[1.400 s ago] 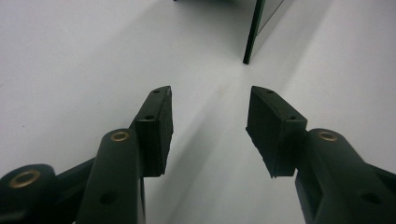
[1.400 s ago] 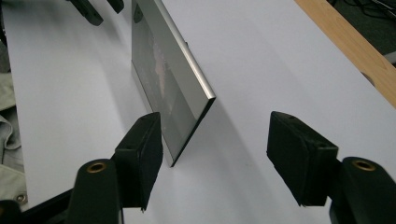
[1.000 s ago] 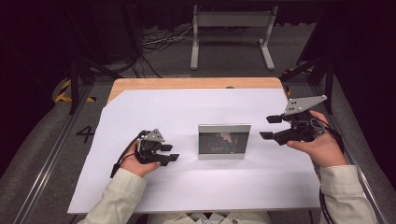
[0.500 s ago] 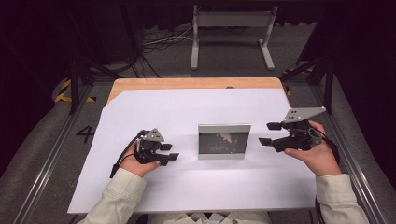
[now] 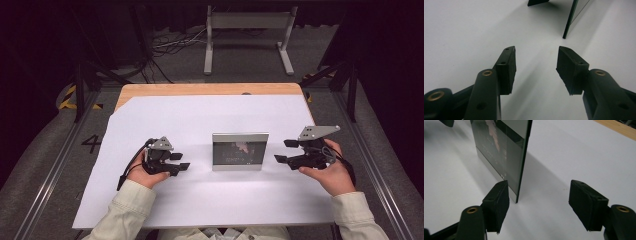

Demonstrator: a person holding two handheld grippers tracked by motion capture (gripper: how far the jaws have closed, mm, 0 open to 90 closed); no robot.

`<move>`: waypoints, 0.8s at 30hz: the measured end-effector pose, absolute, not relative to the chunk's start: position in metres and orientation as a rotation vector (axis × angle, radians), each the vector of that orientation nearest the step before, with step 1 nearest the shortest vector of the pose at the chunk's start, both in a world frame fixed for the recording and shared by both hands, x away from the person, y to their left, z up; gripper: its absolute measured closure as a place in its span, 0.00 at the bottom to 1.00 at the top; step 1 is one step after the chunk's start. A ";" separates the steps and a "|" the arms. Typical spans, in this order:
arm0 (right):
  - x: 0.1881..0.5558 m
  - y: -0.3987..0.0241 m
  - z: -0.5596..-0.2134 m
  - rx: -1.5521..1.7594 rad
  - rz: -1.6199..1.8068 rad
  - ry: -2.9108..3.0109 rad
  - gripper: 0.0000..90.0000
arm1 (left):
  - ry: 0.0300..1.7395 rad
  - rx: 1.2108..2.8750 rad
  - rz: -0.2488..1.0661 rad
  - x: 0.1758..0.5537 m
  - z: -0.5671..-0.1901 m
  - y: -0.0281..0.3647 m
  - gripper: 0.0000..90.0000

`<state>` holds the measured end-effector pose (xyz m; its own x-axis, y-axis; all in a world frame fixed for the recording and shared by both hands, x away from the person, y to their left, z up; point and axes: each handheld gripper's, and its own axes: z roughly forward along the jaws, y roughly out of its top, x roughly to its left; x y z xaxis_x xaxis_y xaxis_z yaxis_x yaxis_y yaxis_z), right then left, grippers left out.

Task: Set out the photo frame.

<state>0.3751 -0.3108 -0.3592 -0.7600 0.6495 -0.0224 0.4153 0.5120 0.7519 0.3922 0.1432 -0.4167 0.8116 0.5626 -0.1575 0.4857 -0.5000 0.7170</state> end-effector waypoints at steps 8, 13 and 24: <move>0.376 -0.313 -0.377 0.926 1.066 2.474 0.36 | 0.776 2.190 0.119 0.394 -0.418 0.145 0.56; 0.377 -0.311 -0.392 0.937 1.060 2.488 0.36 | 0.779 2.189 0.115 0.394 -0.419 0.145 0.55; 0.375 -0.312 -0.418 0.945 1.102 2.436 0.36 | 0.791 2.197 0.127 0.396 -0.423 0.145 0.54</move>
<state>0.3751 -0.3117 -0.4175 -0.7366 0.6763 -0.0061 0.4419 0.4881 0.7526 0.3960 0.1446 -0.4232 0.8013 0.5773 -0.1570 0.4994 -0.5009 0.7069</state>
